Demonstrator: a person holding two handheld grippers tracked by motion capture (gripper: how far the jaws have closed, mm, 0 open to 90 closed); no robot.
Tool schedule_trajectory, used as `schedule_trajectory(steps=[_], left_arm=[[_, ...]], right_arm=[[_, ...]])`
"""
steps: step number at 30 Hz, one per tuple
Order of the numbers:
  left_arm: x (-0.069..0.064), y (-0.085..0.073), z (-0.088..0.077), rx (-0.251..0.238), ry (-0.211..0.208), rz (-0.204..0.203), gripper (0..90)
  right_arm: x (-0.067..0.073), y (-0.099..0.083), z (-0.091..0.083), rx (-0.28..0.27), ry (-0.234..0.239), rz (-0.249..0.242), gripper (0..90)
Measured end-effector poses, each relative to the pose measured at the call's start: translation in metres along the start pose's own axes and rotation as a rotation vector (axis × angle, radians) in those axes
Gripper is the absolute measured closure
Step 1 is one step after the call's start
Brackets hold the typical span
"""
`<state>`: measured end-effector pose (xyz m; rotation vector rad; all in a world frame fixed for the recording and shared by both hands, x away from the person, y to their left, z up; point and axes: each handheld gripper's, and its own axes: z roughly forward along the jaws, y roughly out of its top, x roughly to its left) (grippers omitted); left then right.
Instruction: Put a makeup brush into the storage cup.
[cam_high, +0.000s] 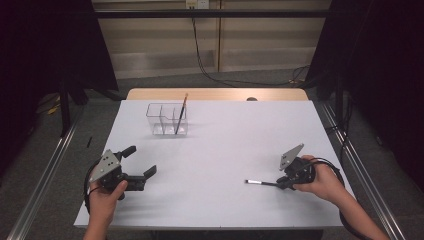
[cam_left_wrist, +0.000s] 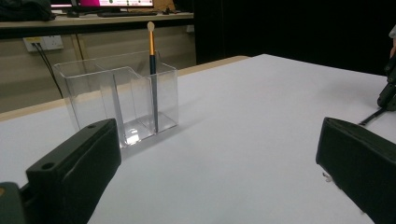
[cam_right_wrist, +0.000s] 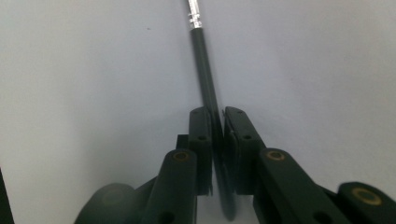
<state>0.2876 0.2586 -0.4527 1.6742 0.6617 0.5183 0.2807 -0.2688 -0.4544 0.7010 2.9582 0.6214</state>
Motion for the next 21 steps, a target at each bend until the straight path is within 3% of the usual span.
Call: schedule_trajectory(steps=[7, 19, 21], left_arm=[[0.0007, 0.0003, -0.0013, 0.002, 0.004, 0.002, 0.0], [0.0017, 0.0, -0.0019, 0.005, 0.006, 0.004, 0.0], [0.0017, 0.0001, -0.0019, 0.004, 0.006, 0.005, 0.0]], right_arm=[[-0.0003, -0.0031, -0.0001, -0.022, -0.001, 0.053, 84.1], [0.0005, 0.0008, -0.0004, -0.001, -0.011, 0.099, 84.1], [0.0013, 0.0007, -0.0007, -0.004, -0.016, 0.125, 84.2]])
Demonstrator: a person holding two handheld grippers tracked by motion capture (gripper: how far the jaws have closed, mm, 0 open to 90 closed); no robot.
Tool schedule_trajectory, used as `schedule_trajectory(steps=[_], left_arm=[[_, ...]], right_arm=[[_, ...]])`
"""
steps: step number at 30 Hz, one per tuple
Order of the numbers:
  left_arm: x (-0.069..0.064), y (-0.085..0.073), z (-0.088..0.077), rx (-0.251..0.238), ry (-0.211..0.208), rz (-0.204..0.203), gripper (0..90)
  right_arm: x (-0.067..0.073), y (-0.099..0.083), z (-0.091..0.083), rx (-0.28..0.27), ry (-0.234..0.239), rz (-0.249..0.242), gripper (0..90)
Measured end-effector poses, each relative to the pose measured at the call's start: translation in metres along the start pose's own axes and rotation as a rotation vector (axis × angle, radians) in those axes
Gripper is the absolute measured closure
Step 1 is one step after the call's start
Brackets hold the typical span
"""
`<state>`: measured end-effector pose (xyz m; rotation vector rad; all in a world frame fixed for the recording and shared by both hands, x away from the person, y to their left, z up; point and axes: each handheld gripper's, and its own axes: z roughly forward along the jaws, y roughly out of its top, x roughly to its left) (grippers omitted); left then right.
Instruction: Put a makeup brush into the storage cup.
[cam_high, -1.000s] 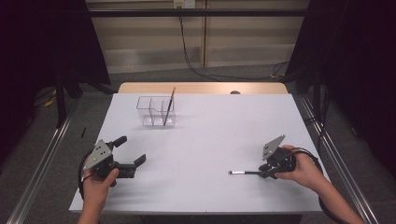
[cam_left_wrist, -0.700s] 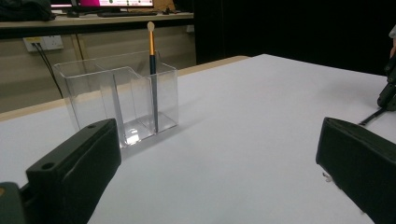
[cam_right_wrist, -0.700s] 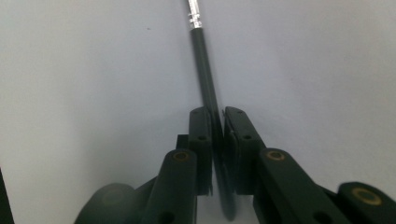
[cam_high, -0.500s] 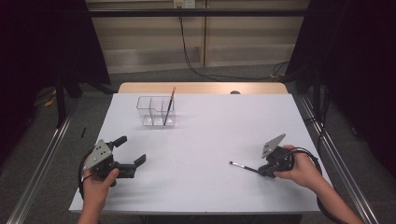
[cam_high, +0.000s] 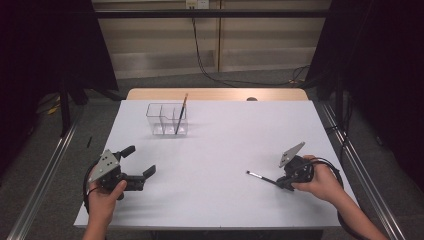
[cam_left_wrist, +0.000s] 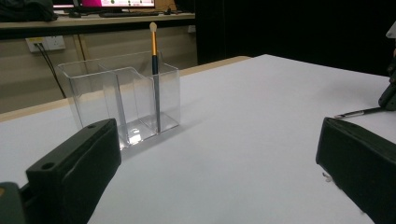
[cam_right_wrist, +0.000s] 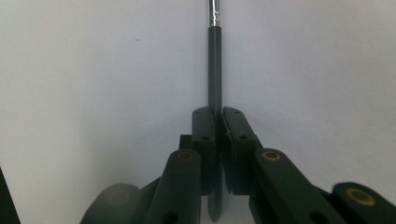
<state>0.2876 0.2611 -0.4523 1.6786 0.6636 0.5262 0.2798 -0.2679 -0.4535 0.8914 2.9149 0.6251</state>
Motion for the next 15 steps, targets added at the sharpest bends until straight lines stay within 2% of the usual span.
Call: schedule_trajectory(steps=[2, 8, 15], left_arm=[[0.0002, 0.0, -0.0001, 0.001, 0.001, 0.001, 0.0], [0.0005, 0.0002, -0.0003, 0.001, 0.004, 0.002, 0.0], [0.0003, 0.0001, -0.0002, 0.001, 0.004, -0.001, 0.0]], right_arm=[[-0.0013, -0.0007, 0.0001, -0.011, 0.0, 0.0, 84.2], [-0.0021, -0.0027, -0.0024, -0.065, 0.01, 0.057, 84.2], [-0.0027, -0.0028, -0.0067, -0.168, 0.017, 0.1, 84.3]])
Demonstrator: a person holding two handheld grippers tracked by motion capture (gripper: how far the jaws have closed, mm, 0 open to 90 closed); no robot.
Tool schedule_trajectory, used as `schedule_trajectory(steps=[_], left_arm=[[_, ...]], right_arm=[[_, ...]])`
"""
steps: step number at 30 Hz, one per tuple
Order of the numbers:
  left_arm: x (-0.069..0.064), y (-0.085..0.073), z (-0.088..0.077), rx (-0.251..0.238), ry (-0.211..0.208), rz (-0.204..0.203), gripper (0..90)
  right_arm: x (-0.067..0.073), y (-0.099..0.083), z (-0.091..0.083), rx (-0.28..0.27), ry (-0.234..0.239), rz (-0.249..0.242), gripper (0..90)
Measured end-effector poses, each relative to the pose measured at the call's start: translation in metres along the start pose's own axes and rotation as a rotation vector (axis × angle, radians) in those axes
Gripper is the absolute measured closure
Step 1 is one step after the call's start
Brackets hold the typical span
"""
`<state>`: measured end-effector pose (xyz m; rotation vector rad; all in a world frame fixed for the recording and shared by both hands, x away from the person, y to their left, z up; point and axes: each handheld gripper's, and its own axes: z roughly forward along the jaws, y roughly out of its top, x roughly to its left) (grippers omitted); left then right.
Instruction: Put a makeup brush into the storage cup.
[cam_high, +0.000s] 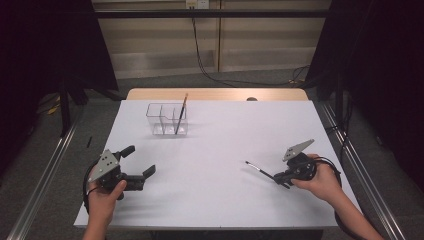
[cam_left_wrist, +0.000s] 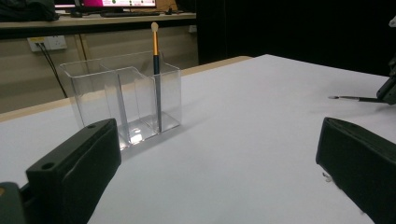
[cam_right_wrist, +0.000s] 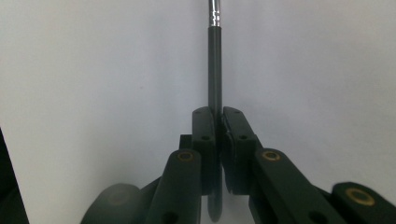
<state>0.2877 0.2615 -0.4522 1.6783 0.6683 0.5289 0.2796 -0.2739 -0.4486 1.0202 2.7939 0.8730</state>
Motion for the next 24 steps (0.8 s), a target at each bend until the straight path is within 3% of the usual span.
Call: schedule_trajectory(steps=[14, 24], left_arm=[[0.0, -0.0001, 0.0, 0.001, -0.001, -0.003, 0.0], [-0.0002, -0.0004, 0.0005, 0.003, -0.002, -0.004, 0.0]], right_arm=[[-0.0013, -0.0043, -0.0048, -0.281, -0.008, 0.086, 84.3], [0.003, -0.0028, -0.0032, -0.428, 0.021, 0.091, 84.3]])
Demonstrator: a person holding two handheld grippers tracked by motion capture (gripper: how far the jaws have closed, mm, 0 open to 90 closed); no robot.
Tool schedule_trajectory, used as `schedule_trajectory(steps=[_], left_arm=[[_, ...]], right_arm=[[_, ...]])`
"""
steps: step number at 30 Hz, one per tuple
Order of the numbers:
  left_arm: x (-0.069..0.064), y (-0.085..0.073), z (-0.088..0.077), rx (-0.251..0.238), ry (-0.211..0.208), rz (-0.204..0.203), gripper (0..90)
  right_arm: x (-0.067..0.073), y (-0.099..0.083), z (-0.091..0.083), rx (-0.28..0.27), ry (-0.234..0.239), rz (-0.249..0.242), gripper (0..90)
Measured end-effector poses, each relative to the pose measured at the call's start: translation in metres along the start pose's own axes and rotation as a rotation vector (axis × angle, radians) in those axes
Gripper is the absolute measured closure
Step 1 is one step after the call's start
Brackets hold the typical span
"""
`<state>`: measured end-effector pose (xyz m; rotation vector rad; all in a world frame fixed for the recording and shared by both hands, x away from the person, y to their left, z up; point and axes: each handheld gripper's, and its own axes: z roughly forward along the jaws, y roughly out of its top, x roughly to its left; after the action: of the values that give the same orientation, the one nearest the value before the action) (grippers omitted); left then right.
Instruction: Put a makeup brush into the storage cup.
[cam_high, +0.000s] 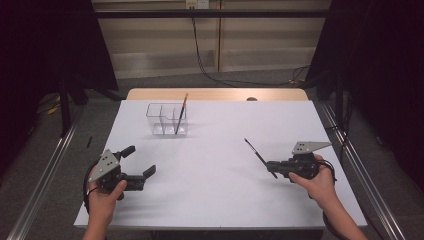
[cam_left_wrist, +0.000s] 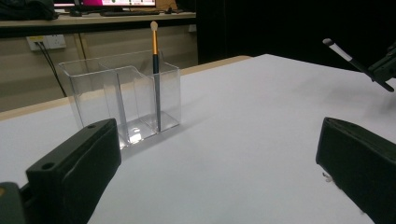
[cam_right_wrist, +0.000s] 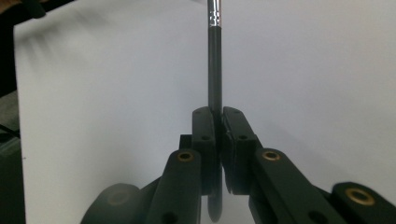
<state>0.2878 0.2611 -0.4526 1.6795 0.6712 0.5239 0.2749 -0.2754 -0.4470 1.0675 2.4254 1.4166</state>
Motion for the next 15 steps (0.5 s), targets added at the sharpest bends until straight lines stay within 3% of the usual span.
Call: schedule_trajectory(steps=[6, 15], left_arm=[[0.0, 0.0, 0.0, 0.0, -0.001, -0.002, 0.0], [0.0, 0.0, 0.001, -0.002, -0.002, -0.008, 0.0]], right_arm=[[0.004, -0.001, 0.005, -0.085, 0.013, -0.005, 84.3], [0.011, 0.003, 0.011, -0.16, 0.028, -0.014, 84.3]])
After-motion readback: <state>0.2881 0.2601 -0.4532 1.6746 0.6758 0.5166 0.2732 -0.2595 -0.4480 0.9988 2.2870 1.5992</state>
